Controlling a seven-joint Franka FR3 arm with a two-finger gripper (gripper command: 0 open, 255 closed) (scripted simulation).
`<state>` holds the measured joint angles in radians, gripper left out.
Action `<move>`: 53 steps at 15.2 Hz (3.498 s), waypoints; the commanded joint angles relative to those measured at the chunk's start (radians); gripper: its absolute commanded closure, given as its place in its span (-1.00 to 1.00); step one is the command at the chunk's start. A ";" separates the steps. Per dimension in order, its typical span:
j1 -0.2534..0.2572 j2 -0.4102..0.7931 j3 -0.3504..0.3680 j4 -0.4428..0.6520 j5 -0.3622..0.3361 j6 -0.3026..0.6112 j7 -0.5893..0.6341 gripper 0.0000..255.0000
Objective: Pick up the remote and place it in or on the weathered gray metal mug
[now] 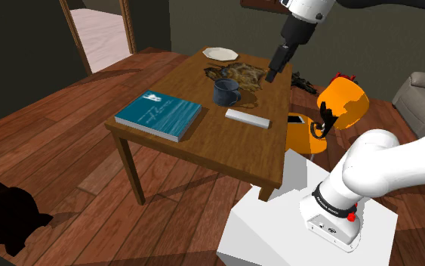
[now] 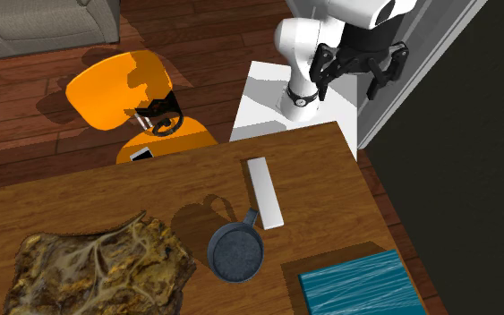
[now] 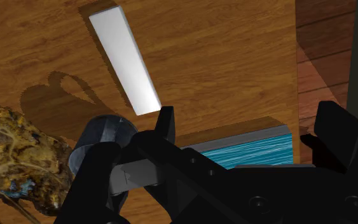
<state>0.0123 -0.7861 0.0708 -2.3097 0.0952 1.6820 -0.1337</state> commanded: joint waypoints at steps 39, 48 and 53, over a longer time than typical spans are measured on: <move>-0.094 0.664 -0.150 -0.202 -0.136 0.718 -0.244 -1.00; -0.094 0.664 -0.150 -0.202 -0.136 0.717 -0.245 1.00; -0.094 0.634 -0.149 -0.188 -0.137 0.673 -0.244 1.00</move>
<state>-0.0818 -0.1440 -0.0787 -2.5043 -0.0420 2.3695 -0.3777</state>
